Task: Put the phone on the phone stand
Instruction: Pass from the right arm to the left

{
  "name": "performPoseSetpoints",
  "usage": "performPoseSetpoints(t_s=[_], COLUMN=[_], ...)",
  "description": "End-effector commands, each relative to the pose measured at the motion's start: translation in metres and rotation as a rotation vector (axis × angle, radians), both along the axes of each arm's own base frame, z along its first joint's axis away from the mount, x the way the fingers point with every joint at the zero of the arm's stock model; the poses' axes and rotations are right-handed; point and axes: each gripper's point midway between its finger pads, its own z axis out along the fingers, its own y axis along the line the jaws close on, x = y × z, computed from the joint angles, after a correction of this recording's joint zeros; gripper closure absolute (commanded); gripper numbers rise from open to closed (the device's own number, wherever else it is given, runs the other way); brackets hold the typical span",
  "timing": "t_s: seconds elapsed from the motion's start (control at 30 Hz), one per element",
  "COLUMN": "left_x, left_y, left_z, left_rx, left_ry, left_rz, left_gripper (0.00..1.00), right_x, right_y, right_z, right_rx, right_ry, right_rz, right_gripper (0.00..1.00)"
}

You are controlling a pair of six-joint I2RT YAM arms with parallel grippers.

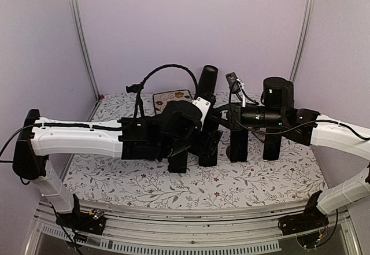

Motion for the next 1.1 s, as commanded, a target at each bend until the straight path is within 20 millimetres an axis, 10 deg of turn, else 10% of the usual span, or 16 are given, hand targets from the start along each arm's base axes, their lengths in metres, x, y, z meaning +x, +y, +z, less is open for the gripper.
performPoseSetpoints(t_s=[0.0, 0.77, 1.07], left_x=[0.003, -0.001, 0.006], left_y=[0.007, 0.001, -0.001], left_z=[0.014, 0.002, -0.006], left_rx=[-0.023, -0.050, -0.048], left_ry=[-0.014, 0.047, 0.084], left_rz=[0.039, -0.008, -0.022], left_gripper=[0.03, 0.04, 0.22], right_x=[0.003, 0.008, 0.006], right_y=[0.002, -0.004, -0.002], right_z=[0.022, 0.023, 0.020], right_rx=[0.036, 0.033, 0.019], right_ry=[-0.050, -0.060, -0.057], right_rz=[-0.004, -0.054, -0.031], right_gripper=[0.97, 0.98, 0.97])
